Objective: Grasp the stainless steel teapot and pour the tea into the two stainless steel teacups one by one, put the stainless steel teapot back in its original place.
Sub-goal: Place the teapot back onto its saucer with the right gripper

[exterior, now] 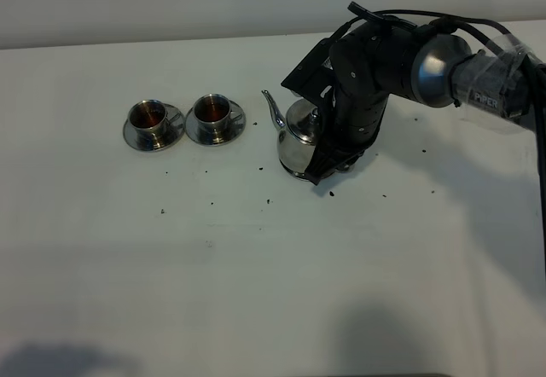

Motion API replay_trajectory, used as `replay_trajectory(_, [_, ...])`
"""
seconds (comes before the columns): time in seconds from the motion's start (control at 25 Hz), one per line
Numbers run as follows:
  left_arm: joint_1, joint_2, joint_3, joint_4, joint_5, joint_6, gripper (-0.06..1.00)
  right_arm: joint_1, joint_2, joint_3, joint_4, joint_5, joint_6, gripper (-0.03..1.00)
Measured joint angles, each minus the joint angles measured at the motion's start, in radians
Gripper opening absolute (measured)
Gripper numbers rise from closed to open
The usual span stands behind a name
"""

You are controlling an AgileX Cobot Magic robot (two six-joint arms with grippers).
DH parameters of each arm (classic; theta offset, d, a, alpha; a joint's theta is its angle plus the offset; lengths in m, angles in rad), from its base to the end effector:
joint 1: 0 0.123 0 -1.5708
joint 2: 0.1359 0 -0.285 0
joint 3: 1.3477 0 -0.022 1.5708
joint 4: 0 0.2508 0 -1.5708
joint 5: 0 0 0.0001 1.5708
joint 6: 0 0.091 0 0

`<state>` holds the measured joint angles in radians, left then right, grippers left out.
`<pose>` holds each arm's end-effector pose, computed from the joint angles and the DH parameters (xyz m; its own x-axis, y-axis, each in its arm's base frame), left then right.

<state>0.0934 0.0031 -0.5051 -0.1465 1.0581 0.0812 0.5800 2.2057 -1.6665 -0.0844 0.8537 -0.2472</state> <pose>-0.0042 -0.0120 0.2796 -0.4456 -0.0328 -0.8946 0.0247 0.9985 -0.0490 0.3860 0.2460 0.1501 -0.6113 -0.7562 -0.2334 -0.7492 0.6480 -0.1371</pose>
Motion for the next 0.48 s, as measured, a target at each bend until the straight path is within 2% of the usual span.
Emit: replay_trajectory(0.48, [0.0,0.0,0.0,0.0,0.0,0.0,0.39,0.0,0.0,0.0,-0.001,0.012,0.007,0.18])
